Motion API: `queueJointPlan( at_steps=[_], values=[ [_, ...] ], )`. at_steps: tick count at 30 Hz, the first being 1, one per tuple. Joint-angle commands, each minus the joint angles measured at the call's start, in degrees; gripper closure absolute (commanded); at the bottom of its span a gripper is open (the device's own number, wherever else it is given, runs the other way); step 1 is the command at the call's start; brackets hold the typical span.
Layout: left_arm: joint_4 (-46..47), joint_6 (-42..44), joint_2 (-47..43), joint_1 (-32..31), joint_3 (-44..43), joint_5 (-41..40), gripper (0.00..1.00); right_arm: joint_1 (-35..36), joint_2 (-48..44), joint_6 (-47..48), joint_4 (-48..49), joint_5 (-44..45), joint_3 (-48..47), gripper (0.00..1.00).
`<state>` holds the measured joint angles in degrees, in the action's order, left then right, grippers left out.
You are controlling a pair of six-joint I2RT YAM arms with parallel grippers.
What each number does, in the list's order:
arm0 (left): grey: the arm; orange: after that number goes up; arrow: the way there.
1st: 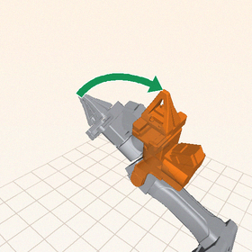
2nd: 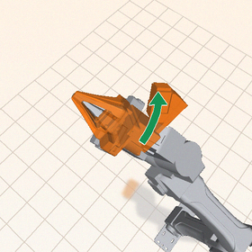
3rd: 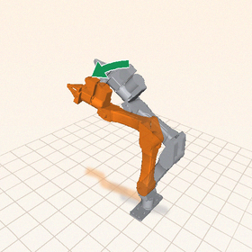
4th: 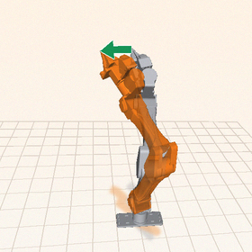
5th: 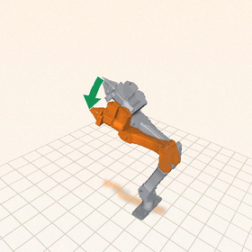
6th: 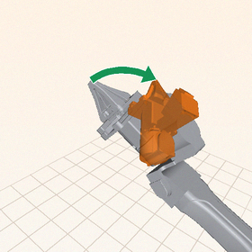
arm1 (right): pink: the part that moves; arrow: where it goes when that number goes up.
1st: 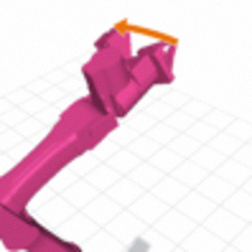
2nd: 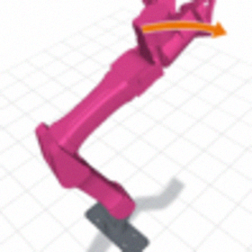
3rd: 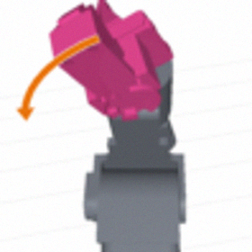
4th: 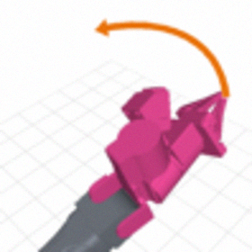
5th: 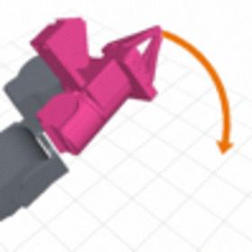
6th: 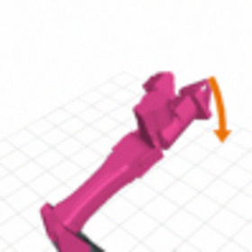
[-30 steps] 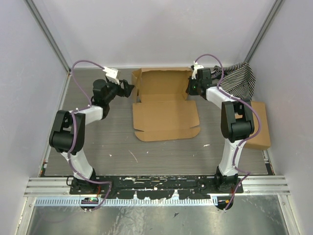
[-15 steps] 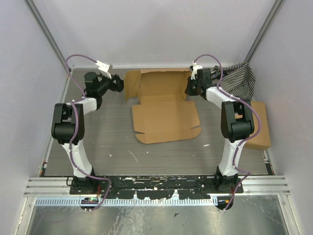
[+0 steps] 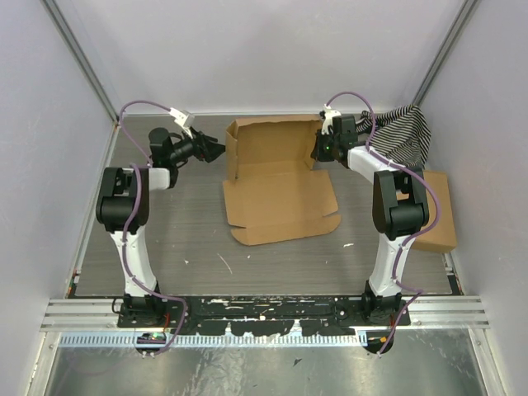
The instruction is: Fold the paper box
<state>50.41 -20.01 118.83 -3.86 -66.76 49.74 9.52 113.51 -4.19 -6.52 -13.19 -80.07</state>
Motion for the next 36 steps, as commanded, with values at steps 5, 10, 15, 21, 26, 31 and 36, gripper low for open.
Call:
queueJointPlan(
  at_steps=[5, 10, 15, 21, 26, 31, 36],
  values=[
    [6.6, -3.6, -0.4, -3.4, -0.4, 0.7, 0.26, 0.3, -0.7, -0.2, 0.2, -1.8, -1.5, 0.94],
    [5.1, -2.0, -2.5, -4.6, 2.3, -3.6, 0.31, 0.6, -0.6, -0.9, -0.1, 0.1, -1.3, 0.94],
    [0.7, 4.1, -7.2, -5.8, 6.6, -10.3, 0.31, 0.8, -1.5, -1.8, 0.5, 2.9, -0.4, 0.94],
    [-4.2, 8.6, -12.6, -8.1, 10.0, -17.4, 0.29, 0.7, -2.1, -2.4, 0.9, 4.6, 0.1, 0.94],
    [-2.7, 8.6, -13.2, -8.6, 11.5, -18.6, 0.28, 1.1, -2.1, -2.5, 1.2, 4.3, 0.3, 0.94],
    [-1.7, 8.3, -12.8, -9.8, 11.6, -18.6, 0.28, 1.5, -1.8, -2.6, 1.2, 4.4, 0.2, 0.94],
    [-1.8, 9.1, -10.9, -10.1, 10.2, -20.0, 0.26, 2.1, -2.4, -2.1, 1.7, 4.2, 0.9, 0.94]
  ],
)
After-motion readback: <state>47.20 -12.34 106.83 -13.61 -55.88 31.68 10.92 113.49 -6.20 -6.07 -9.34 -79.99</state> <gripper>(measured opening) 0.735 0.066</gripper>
